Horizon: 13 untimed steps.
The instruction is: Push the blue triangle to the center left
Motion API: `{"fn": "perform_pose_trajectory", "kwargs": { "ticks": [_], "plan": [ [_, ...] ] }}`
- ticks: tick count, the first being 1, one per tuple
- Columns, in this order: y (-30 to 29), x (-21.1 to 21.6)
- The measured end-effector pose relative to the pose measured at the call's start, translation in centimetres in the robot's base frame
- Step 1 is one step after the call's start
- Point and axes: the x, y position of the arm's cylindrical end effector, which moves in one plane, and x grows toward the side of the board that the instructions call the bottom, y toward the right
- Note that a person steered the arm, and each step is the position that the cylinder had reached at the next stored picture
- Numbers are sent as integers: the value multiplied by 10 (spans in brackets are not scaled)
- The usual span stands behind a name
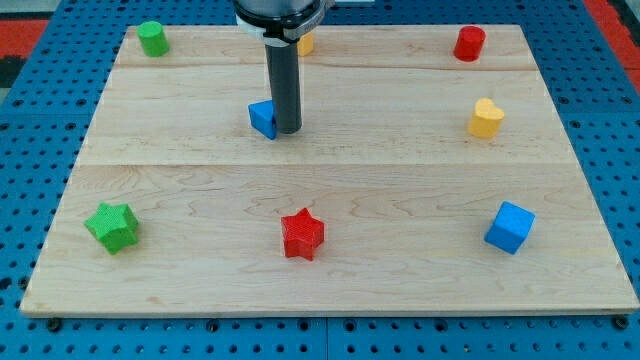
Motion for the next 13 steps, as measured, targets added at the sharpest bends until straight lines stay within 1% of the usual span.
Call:
{"fn": "perform_pose_trajectory", "kwargs": {
  "ticks": [2,4,5,6,7,8,9,10,11,12,13],
  "plan": [
    [0,8],
    [-58,13],
    [-22,13],
    [0,-16],
    [-54,-32],
    [-123,-32],
    [-94,-31],
    [-19,-16],
    [-27,12],
    [-84,16],
    [-128,13]
  ]
}}
